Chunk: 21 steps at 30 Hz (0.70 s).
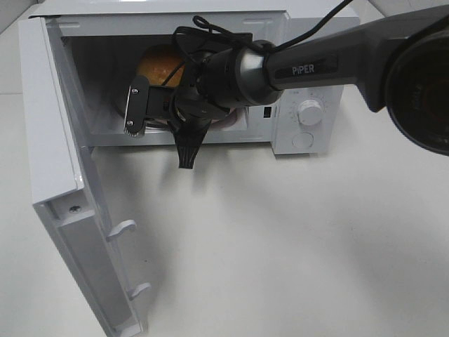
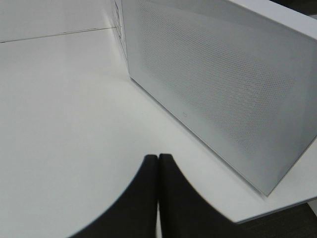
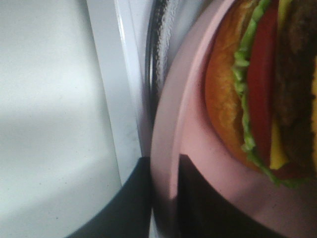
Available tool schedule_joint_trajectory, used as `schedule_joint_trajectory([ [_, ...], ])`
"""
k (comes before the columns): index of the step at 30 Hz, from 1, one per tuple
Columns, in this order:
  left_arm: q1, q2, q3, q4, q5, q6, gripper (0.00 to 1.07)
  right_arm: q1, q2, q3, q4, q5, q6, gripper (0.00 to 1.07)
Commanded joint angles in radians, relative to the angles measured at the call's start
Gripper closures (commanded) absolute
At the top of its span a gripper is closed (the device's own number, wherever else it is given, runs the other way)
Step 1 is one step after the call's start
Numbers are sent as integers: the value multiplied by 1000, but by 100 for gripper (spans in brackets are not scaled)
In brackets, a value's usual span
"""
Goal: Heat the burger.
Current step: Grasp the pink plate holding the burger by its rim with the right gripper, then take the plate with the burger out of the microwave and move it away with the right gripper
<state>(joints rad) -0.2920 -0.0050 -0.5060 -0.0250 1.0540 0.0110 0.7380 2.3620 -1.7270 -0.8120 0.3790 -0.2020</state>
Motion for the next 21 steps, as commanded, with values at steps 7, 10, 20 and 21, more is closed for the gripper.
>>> schedule_joint_trajectory([
  [7,4,-21,2,3,-13,0,106,-5,-66,8,120,44,-150,107],
  [10,4,-21,2,3,-13,0,106,-5,-93,8,176,54,-233,107],
  [20,4,-21,2,3,-13,0,106,-5,-211,130,283,60,-480,107],
  [21,4,-21,2,3,-13,1,106,-5,-236,171,283,53,-492,107],
])
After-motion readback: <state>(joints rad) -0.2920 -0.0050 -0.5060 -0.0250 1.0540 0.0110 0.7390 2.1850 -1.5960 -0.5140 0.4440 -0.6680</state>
